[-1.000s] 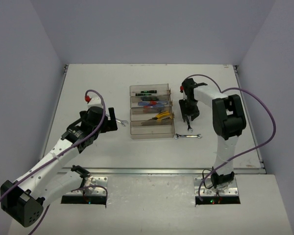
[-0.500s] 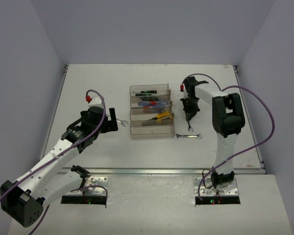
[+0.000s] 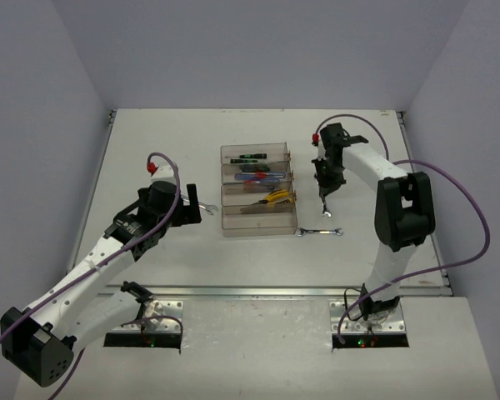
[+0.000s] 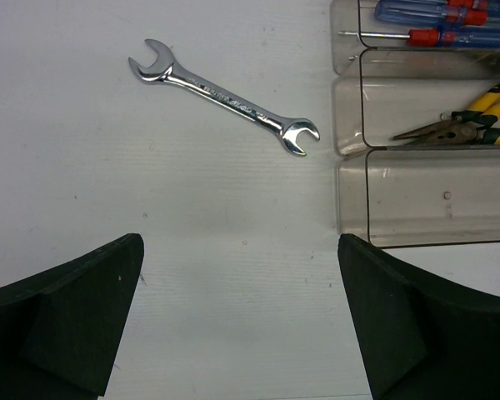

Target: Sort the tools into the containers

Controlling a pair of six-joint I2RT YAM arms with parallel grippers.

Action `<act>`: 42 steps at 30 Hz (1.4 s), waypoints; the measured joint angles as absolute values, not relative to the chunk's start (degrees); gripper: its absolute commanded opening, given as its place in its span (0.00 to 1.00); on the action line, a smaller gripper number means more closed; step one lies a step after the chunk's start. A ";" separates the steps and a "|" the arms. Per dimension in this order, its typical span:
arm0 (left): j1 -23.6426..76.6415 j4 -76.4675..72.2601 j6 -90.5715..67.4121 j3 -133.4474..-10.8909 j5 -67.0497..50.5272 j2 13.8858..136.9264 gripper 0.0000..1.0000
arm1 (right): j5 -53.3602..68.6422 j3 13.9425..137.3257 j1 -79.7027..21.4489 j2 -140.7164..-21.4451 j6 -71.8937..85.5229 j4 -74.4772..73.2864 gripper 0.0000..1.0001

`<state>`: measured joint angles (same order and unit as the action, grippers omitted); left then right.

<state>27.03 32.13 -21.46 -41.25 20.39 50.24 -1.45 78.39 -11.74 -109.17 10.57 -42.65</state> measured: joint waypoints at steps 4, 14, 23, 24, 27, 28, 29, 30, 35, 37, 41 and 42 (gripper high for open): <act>27.03 31.99 -21.33 -41.25 20.30 50.26 1.00 | -1.47 78.39 -12.87 -102.74 9.89 -42.06 0.00; 27.03 31.92 -21.28 -41.25 20.27 50.26 1.00 | -3.99 78.28 -37.93 -98.82 -7.64 -32.22 0.00; 27.03 31.90 -21.26 -41.25 20.27 50.24 1.00 | -3.84 74.07 -44.08 -102.65 -22.48 -23.50 0.00; 27.03 31.91 -21.27 -41.25 20.27 50.24 1.00 | -3.83 72.96 -44.12 -102.88 -23.84 -22.45 0.00; 27.03 31.90 -21.26 -41.25 20.27 50.23 1.00 | -3.12 68.83 -44.25 -102.90 -27.85 -19.67 0.00; 27.03 31.90 -21.26 -41.25 20.27 50.20 1.00 | -2.65 66.94 -44.30 -102.63 -29.15 -18.25 0.00; 27.03 31.90 -21.26 -41.25 20.27 50.16 1.00 | -2.00 64.78 -44.35 -102.12 -30.38 -17.26 0.00; 27.03 31.89 -21.27 -41.25 20.28 50.14 1.00 | -1.28 62.83 -44.36 -101.49 -31.32 -16.76 0.00; 27.03 31.98 -21.52 -41.25 20.97 50.14 1.00 | 1.35 59.11 -44.40 -99.41 -34.01 -17.13 0.31; 27.03 32.40 -22.96 -41.32 22.53 50.19 1.00 | 1.79 59.34 -44.40 -98.98 -34.44 -17.04 0.45; 27.00 35.42 -31.10 -43.45 27.23 51.82 1.00 | 1.72 61.08 -44.40 -98.52 -34.03 -17.15 0.57; 27.00 36.16 -33.95 -44.17 28.10 52.61 1.00 | 1.64 61.49 -44.40 -98.26 -33.65 -17.12 0.57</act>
